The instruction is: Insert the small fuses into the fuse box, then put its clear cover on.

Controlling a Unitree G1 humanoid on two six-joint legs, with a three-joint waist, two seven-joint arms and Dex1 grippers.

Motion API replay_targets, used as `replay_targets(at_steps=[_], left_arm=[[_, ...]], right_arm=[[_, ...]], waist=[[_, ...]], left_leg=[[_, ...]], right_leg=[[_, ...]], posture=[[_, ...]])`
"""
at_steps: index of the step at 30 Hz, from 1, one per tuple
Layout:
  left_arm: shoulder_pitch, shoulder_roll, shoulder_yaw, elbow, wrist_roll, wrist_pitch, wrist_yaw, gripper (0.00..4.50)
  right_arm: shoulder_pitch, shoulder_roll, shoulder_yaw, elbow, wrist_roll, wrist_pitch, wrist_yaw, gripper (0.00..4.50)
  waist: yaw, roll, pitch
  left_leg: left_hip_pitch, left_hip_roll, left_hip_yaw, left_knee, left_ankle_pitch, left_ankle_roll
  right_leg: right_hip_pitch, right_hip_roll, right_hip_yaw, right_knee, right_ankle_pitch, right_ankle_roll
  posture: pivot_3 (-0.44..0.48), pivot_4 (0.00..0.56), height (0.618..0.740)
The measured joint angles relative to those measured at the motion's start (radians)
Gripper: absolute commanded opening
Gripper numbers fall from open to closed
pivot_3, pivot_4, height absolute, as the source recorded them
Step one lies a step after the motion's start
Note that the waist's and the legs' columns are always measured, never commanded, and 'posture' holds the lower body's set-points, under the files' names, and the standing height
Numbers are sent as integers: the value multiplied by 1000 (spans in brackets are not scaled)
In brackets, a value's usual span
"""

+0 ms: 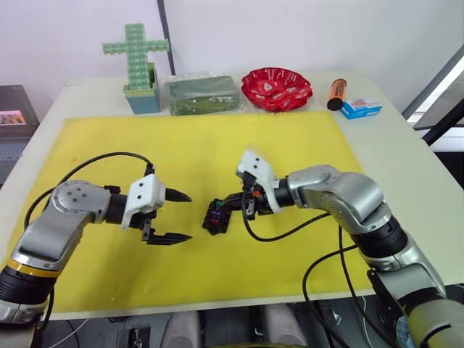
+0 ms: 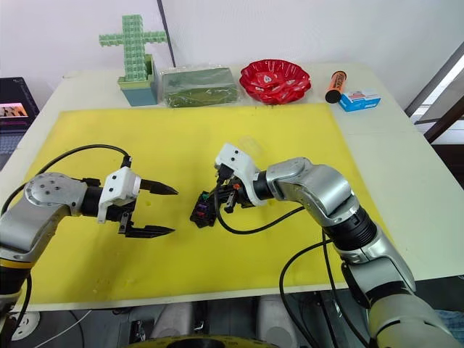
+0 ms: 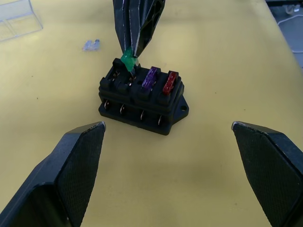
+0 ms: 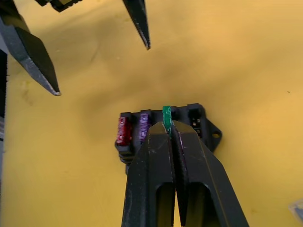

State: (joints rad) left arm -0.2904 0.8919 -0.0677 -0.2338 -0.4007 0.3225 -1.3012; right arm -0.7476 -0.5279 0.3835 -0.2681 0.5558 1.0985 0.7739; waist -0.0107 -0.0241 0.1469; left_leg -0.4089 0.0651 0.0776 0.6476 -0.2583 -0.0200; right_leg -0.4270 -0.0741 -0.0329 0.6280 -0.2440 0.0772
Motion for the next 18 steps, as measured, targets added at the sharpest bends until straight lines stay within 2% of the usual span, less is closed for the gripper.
replay_targets(at_steps=[18], left_arm=[[14,-4,0,1,18,-7,-3,4500]], right_arm=[[15,20,-1,9,-53,-36,-4,20]], waist=[[0,0,0]], left_leg=[[0,0,0,0,0,0]], right_leg=[[0,0,0,0,0,0]], posture=[[0,150,740]])
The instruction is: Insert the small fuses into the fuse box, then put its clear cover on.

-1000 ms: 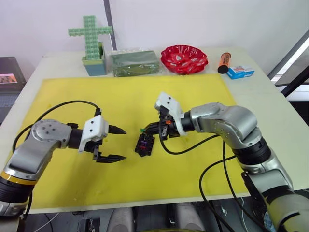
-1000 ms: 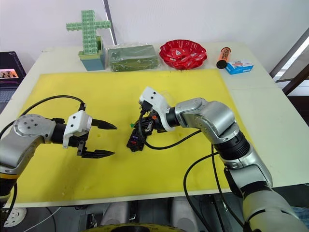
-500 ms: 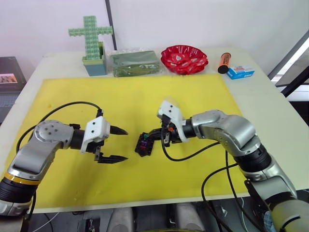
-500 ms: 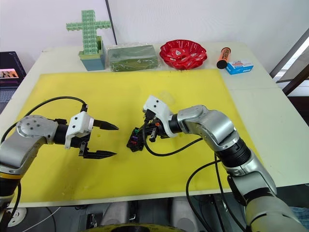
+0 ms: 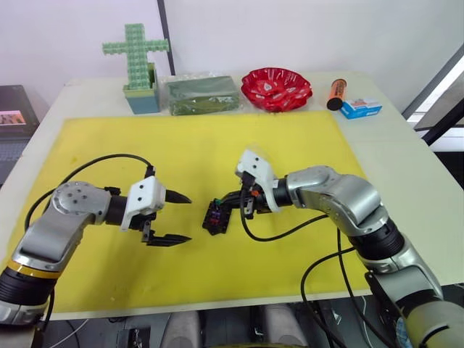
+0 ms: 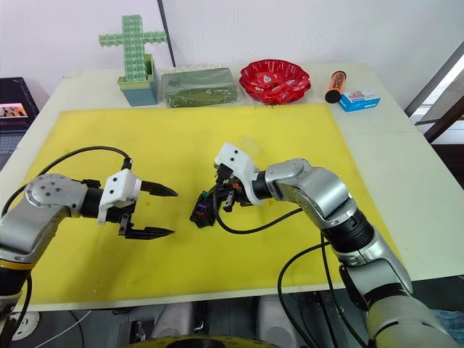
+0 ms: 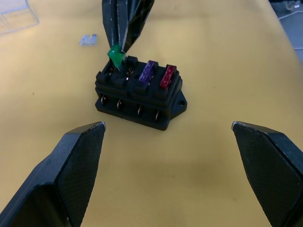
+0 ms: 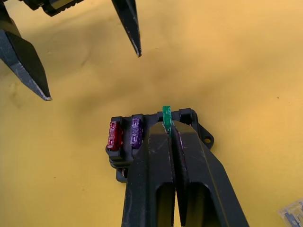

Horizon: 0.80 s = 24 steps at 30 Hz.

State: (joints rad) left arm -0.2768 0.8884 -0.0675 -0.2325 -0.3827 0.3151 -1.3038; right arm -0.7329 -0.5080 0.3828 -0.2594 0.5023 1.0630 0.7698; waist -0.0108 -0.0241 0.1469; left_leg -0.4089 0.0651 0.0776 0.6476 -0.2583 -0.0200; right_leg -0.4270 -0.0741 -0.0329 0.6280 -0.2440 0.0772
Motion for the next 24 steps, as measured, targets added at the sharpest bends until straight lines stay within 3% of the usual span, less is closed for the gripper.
replay_targets(at_steps=[24], left_arm=[[8,-15,0,-1,3,-16,15,4500]], right_arm=[[18,34,0,-1,-25,6,-2,20]], waist=[[0,0,0]], left_leg=[[0,0,0,0,0,0]], right_leg=[[0,0,0,0,0,0]], posture=[[0,150,740]])
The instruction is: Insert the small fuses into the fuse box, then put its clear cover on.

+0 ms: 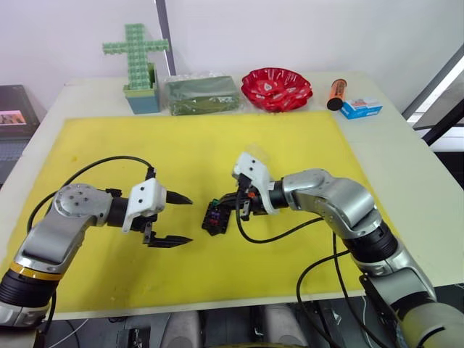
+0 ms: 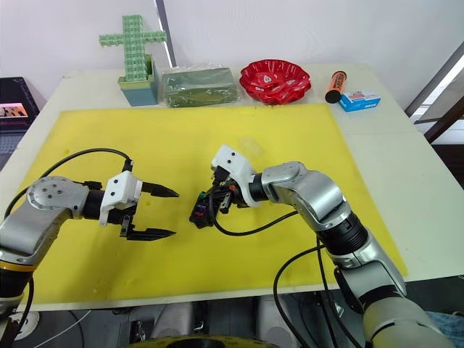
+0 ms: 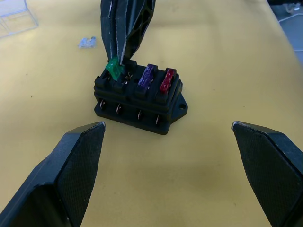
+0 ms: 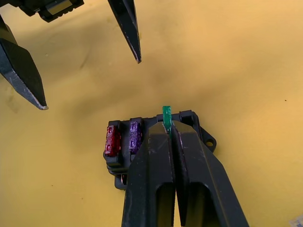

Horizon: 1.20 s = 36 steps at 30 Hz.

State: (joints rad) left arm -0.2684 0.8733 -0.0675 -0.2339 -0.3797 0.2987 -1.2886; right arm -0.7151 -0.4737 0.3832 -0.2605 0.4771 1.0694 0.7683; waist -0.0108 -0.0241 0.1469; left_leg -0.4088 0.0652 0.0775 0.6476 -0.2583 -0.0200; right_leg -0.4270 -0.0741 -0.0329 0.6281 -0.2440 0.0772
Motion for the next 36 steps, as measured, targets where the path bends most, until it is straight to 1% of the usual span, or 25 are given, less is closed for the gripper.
replay_targets(at_steps=[22,36], left_arm=[[-15,0,0,-33,-2,55,16,4500],[-19,0,0,-44,-3,68,23,4500]], right_arm=[[0,-9,13,-3,-16,6,-4,20],[0,-32,70,-18,-94,-75,20,20]], waist=[[-1,0,0],[-1,0,0]], left_leg=[[0,0,0,0,0,0],[1,0,0,0,0,0]], right_leg=[[0,0,0,0,0,0],[0,0,0,0,0,0]], posture=[[0,150,740],[0,150,740]])
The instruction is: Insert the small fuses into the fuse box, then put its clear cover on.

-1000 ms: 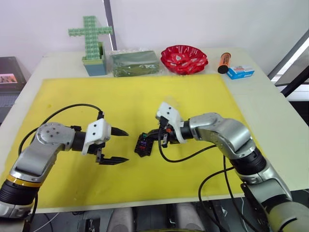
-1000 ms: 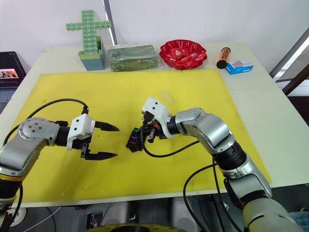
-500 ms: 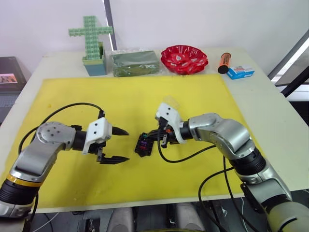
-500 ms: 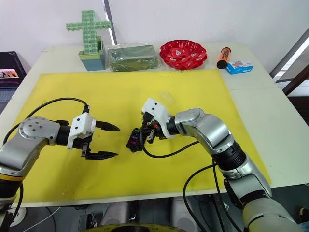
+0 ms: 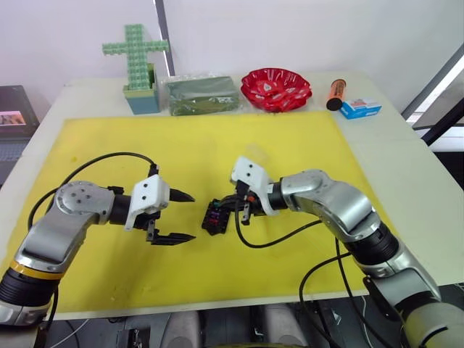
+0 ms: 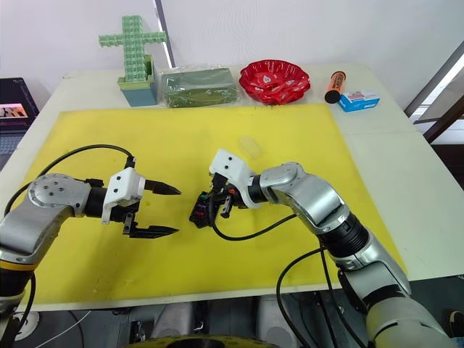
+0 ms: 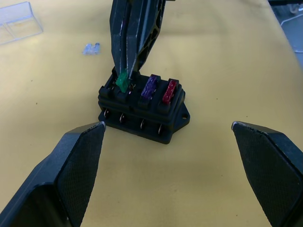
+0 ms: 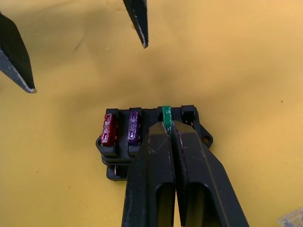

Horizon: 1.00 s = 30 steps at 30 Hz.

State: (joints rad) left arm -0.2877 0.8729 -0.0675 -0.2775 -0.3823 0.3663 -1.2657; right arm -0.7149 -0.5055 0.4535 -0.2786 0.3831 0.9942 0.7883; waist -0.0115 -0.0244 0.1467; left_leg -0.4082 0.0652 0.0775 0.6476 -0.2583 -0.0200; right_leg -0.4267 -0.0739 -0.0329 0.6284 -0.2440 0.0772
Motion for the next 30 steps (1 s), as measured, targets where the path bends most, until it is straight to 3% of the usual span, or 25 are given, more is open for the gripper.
replay_targets(at_steps=[11,17,30], left_arm=[[0,0,0,-1,-1,2,3,4500],[14,0,1,-4,-1,3,3,4500],[31,0,1,-4,-1,0,9,4500]], right_arm=[[-8,-7,13,-19,-24,11,18,20],[-50,35,-5,-10,-6,139,-1,20],[-72,63,-30,-2,17,217,-19,20]], waist=[[0,0,0],[0,0,0],[-1,0,0]], left_leg=[[0,0,0,0,0,0],[0,0,0,0,0,0],[0,0,0,0,0,0]], right_leg=[[0,0,0,0,0,0],[0,0,0,0,0,0],[0,0,0,0,0,0]], posture=[[0,150,740],[0,150,740],[0,150,740]])
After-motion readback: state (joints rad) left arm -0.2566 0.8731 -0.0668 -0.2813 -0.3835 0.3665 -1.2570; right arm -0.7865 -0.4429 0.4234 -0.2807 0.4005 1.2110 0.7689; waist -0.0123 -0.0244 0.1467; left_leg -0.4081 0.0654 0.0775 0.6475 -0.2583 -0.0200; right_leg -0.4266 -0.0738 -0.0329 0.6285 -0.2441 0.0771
